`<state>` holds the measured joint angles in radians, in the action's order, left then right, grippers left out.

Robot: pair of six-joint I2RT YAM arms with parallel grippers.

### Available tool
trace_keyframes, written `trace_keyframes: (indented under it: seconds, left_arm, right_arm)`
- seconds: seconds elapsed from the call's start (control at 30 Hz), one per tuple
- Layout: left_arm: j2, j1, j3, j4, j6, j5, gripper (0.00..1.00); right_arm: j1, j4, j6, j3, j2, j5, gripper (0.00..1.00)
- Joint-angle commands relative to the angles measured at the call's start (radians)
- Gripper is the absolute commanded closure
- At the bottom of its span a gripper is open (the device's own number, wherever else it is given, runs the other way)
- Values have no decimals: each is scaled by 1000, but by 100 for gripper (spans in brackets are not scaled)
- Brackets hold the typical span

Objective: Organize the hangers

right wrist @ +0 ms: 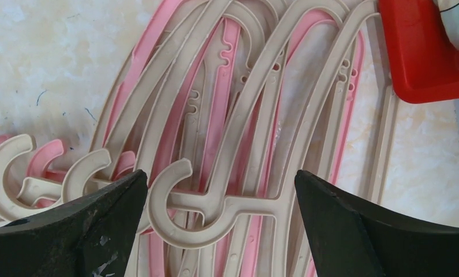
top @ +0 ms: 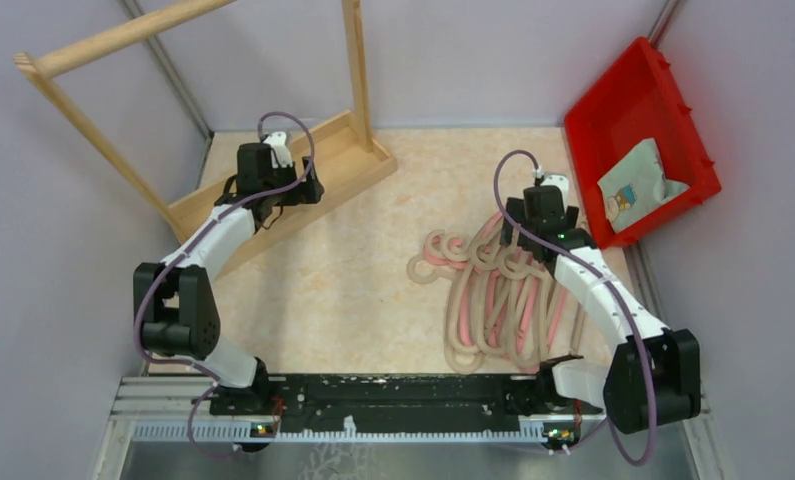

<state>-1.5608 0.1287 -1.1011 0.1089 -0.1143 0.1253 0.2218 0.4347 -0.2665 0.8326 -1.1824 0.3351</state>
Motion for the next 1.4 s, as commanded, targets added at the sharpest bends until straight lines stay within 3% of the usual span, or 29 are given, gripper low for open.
trace_keyframes:
  seconds: [0.0,0.1,0.23,0.33,0.37,0.67,1.17,1.27,1.37]
  left_arm:
    - [-8,5,-28,-13,11,-3,0]
    - [-9,5,-22,-18,17,-4,0]
    - [-7,5,-13,-19,20,-7,0]
    - [1,5,1,-18,21,-12,0]
    - [5,5,7,-17,23,-15,0]
    - [41,3,53,-20,26,-49,0]
    - [68,1,63,-4,22,-94,0]
    - [72,0,64,1,18,-95,0]
    - [78,0,65,9,22,-104,0]
  right_arm:
    - [8,25,-51,38,-15,5,1]
    - [6,59,-74,6,-26,-20,3]
    - [-13,130,-163,-2,-66,1,31]
    - [-71,137,-206,-17,-83,-13,67]
    - [-95,133,-210,-21,-89,-27,71]
    - [-178,130,-201,18,-184,-25,60]
    - [-263,100,-180,52,-325,-22,53]
    - [-263,86,-181,44,-337,-40,56]
    - [-264,74,-182,40,-338,-57,73]
